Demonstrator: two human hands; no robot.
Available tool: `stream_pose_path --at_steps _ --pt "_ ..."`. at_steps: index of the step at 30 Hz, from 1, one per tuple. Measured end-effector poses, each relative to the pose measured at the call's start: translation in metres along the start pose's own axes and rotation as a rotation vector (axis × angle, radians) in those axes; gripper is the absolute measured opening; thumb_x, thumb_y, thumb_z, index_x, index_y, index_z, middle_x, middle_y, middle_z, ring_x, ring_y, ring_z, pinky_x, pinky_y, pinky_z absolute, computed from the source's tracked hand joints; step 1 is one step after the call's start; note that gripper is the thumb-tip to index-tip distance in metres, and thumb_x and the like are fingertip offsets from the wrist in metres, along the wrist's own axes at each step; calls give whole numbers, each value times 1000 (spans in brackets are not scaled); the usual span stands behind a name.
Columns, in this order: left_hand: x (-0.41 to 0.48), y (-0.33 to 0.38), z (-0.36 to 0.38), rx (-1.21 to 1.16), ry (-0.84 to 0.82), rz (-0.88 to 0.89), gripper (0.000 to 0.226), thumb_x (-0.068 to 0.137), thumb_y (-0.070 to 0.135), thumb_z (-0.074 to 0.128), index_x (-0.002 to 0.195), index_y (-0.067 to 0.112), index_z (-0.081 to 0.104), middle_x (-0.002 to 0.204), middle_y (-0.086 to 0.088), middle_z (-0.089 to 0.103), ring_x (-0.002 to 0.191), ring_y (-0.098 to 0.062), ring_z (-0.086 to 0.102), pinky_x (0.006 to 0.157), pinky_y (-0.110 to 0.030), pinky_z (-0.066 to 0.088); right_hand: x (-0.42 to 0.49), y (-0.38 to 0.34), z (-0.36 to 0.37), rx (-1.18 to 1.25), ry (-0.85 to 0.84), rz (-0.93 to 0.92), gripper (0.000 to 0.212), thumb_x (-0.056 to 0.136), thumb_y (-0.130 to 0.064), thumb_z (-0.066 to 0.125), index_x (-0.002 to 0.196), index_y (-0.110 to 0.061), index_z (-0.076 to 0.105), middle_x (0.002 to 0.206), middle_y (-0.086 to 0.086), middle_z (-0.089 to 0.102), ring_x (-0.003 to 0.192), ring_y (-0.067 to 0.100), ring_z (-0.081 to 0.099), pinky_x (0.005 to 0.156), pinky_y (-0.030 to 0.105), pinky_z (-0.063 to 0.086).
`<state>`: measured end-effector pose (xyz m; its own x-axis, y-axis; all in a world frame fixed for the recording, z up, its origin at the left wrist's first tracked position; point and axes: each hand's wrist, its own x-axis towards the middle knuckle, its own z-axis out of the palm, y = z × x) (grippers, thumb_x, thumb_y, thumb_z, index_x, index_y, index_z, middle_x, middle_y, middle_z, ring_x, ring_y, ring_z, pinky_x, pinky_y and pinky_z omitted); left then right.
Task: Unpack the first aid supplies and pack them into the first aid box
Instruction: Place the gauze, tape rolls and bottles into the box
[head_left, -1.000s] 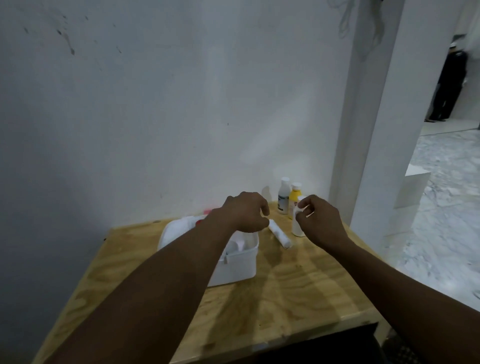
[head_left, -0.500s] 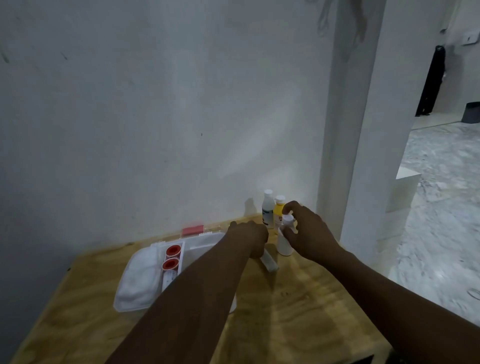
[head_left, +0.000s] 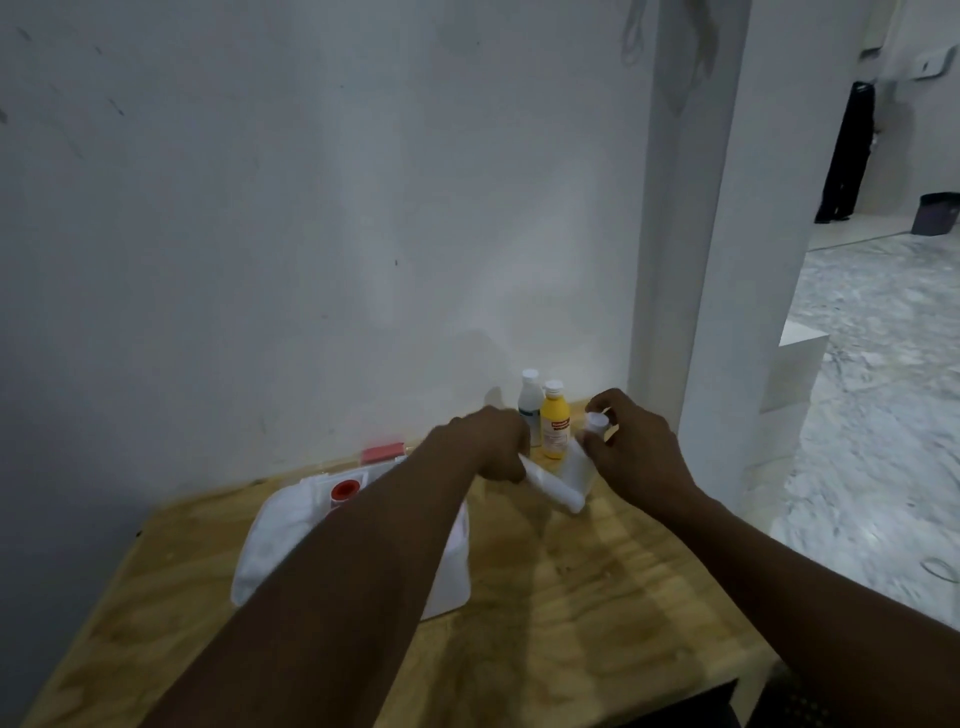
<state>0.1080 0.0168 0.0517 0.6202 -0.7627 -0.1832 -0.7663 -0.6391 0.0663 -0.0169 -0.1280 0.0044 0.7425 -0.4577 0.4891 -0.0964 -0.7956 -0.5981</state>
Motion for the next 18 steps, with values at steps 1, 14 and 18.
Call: stream_pose_path --at_steps 1,14,18 --pt "-4 -3 -8 -49 19 13 33 80 28 77 111 19 71 113 -5 67 95 -21 61 81 -33 52 1 -3 -4 8 29 4 21 87 -28 70 103 -22 58 90 -1 68 74 17 66 63 30 49" --pt "-124 -94 -84 -340 358 -144 35 75 31 85 103 15 74 79 2 70 72 -16 70 59 -23 48 13 -120 -12 188 159 -182 21 88 -31 65 106 -23 57 92 -4 69 78 16 68 73 35 54" --pt "-146 -115 -66 -307 332 -193 39 72 37 86 103 17 74 89 1 71 79 -14 67 70 -27 53 1 -146 12 196 54 -226 22 86 -30 67 104 -24 56 89 -4 70 77 17 68 71 33 51"
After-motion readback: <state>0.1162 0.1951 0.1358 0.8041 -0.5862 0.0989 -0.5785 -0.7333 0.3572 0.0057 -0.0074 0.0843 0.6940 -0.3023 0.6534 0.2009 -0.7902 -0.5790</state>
